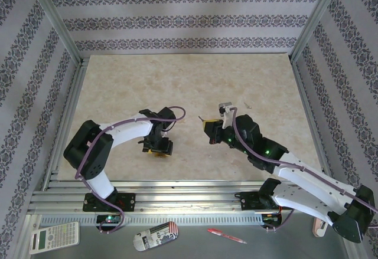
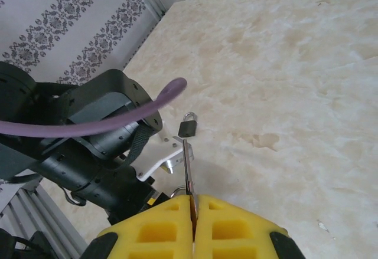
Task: Unlock with the key
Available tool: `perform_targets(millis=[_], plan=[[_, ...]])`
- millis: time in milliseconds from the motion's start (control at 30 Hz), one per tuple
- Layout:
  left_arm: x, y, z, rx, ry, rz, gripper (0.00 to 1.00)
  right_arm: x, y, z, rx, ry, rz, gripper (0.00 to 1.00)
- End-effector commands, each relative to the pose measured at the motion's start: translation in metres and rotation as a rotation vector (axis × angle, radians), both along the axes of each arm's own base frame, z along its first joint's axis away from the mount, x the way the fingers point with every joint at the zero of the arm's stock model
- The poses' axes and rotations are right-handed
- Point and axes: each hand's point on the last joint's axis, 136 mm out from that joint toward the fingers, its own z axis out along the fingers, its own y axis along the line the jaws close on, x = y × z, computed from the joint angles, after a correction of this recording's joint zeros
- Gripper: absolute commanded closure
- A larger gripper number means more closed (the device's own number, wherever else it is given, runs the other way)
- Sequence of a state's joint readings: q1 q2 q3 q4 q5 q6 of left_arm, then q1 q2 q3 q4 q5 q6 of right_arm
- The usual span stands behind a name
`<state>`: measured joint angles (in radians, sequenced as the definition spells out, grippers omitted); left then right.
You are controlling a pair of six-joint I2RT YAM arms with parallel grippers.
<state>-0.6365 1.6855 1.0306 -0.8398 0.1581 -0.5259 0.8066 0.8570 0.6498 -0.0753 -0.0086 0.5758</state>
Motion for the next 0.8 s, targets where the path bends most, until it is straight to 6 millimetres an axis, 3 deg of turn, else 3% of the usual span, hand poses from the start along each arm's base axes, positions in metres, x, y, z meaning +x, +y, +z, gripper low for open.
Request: perform_targets(millis=[0,133,567,767], plan=[[-0.002,0.002,0.032,0.063,-0.059,-0.048,0.28,0.002,-0.011,-0.004,-0.012,-0.008,-0.038,1.00],[-0.005,-0.012,0.047,0.055,-0.090,-0.068,0.29,0.001,-0.015,-0.007,-0.013,-0.005,-0.045,1.00],[-0.003,-0.012,0.008,0.136,-0.029,-0.064,0.35,-0.009,-0.029,-0.017,0.016,0.002,-0.062,1.00],[-0.003,-0.014,0.002,0.139,-0.015,-0.060,0.37,-0.012,-0.037,-0.019,0.024,0.000,-0.079,1.00]])
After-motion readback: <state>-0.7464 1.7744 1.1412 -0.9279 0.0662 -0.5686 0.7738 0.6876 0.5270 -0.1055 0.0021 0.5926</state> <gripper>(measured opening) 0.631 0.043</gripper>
